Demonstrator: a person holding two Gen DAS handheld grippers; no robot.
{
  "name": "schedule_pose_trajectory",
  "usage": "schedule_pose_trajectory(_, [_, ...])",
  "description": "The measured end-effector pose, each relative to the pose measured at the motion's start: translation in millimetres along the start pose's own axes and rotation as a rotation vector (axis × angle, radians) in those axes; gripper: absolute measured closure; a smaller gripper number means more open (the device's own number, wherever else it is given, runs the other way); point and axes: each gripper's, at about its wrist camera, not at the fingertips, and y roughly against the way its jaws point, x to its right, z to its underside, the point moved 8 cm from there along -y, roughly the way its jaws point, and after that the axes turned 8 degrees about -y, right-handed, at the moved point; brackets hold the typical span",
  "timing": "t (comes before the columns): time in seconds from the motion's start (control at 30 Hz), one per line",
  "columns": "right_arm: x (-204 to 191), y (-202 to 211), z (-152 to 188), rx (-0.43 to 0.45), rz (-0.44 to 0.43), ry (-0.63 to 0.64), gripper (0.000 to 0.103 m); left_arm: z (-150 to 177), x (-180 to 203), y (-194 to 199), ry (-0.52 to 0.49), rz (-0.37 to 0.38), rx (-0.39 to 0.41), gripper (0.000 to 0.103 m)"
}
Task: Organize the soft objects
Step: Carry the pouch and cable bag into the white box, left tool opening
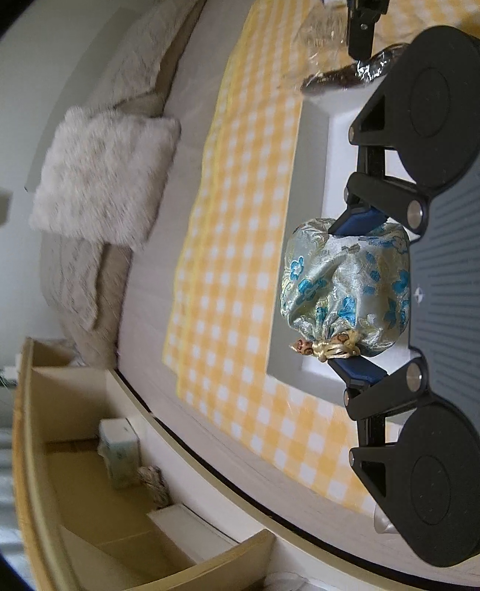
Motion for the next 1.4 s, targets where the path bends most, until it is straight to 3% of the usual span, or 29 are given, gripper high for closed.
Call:
schedule_pose_trajectory(0.27, [-5.0, -38.1, -2.8, -0.013, 0.095, 0.044, 0.09, 0.6, -3.5, -36.3, -0.046, -0.025, -0.019, 0.034])
schedule_pose_trajectory(0.37, [-5.0, -47.8, -1.1, -0.037, 0.067, 0.055, 0.072, 2.9, -6.0, -45.6, -0.053, -0.074, -0.039, 0.027])
schedule_pose_trajectory(0.4, [-4.4, -48.4, -1.9, -0.04, 0.061, 0.054, 0.06, 4.1, -6.8, -47.5, -0.053, -0.088, -0.048, 0.023])
schedule_pose_trajectory(0.43, [-3.8, -48.4, -2.7, -0.042, 0.058, 0.059, 0.057, 4.7, -6.5, -47.4, -0.056, -0.096, -0.05, 0.02])
schedule_pose_trajectory(0.5, [-3.8, -45.6, -4.5, -0.038, 0.042, 0.072, 0.056, 5.3, -6.2, -44.8, -0.065, -0.096, -0.047, 0.012])
schedule_pose_trajectory(0.67, [0.5, -34.3, -5.4, -0.044, 0.018, 0.061, 0.056, 8.4, -4.0, -35.4, -0.067, -0.076, -0.052, 0.008])
schedule_pose_trajectory(0.77, [2.9, -25.4, -4.8, -0.043, 0.0, 0.056, 0.058, 10.8, -1.8, -27.0, -0.072, -0.064, -0.052, 0.008])
schedule_pose_trajectory(0.83, [2.6, -19.9, -4.6, -0.045, -0.012, 0.061, 0.08, 12.3, -1.3, -22.1, -0.074, -0.057, -0.048, 0.008])
schedule_pose_trajectory(0.93, [3.5, -17.9, -2.2, -0.066, -0.006, 0.087, 0.093, 14.2, -0.6, -16.3, -0.081, -0.049, -0.044, 0.008])
schedule_pose_trajectory(1.1, [6.2, -37.6, 10.9, -0.139, 0.021, 0.136, 0.095, 15.2, 3.1, -15.9, -0.083, -0.032, -0.046, 0.008])
schedule_pose_trajectory(1.4, [2.7, -69.4, 19.2, -0.201, -0.014, 0.154, 0.094, 11.9, 18.1, -27.9, -0.113, 0.016, -0.052, 0.008])
